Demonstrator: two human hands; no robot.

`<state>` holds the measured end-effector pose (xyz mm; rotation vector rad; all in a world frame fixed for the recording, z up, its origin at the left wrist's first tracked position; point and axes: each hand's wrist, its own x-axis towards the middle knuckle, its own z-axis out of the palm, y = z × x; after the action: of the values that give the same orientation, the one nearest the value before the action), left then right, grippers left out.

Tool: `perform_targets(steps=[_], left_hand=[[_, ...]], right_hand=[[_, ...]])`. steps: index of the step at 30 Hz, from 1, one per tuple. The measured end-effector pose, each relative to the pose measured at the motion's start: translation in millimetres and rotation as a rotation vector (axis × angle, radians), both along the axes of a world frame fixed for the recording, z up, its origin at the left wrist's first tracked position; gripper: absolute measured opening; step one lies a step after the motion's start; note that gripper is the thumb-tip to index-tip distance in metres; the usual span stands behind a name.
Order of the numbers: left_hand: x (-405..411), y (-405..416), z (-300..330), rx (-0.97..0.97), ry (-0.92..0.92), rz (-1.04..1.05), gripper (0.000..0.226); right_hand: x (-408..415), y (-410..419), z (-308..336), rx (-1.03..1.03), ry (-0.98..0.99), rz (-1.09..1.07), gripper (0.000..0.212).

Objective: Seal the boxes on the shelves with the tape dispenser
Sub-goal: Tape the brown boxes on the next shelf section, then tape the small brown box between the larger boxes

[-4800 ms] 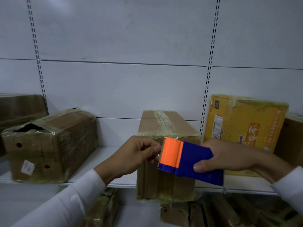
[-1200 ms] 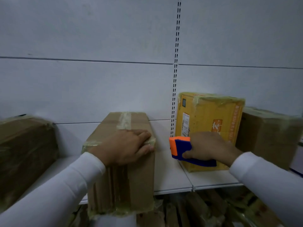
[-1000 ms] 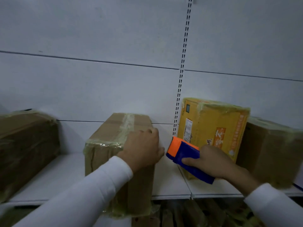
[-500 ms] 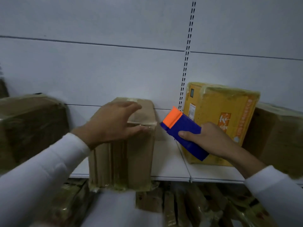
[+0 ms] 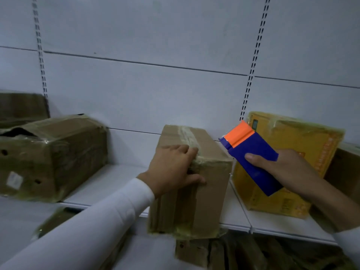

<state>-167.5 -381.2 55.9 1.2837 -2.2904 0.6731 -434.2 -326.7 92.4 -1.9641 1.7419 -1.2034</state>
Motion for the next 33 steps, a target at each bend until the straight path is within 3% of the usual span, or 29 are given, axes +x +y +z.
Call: perform_targets(steps=[4,7,14,20,24,28,33], left_hand=[[39.1,12.3,9.8,0.013,0.199,-0.243,0.077],[100.4,15.3,12.7,-0.080,0.187,-0.276,0.068],[280.3,-4.7,11.3,-0.015,0.215,0.014,0.070],[399.7,-28.4,11.4,0.049,0.231,0.333,0.094],[426.1,-40.8,-16.2,0.223,0.261,0.409,0.101],[415.5,-44.0,-35.1,0.069,0.218,0.421,0.098],[396.2,-40.4,-34.8,0.034,0.204,0.307,0.096]], right_hand=[[39.7,22.1,25.5,-0.065,0.014,-0.031,0.068],[93.0,32.8,40.6,-0.128,-0.008,-0.004,0.073],[256.7,31.9,39.0,-0.169,0.068,0.171,0.065],[342.3,-15.0,9.1,-0.045,0.047,0.289,0.059],[365.4,-44.3,-8.0,0.064,0.008,0.285,0.048],[364.0,-67.5,-26.9,0.143,-0.068,0.280,0.047],[348.7,-85.5,-44.3,0.171,-0.168,0.259,0.044]])
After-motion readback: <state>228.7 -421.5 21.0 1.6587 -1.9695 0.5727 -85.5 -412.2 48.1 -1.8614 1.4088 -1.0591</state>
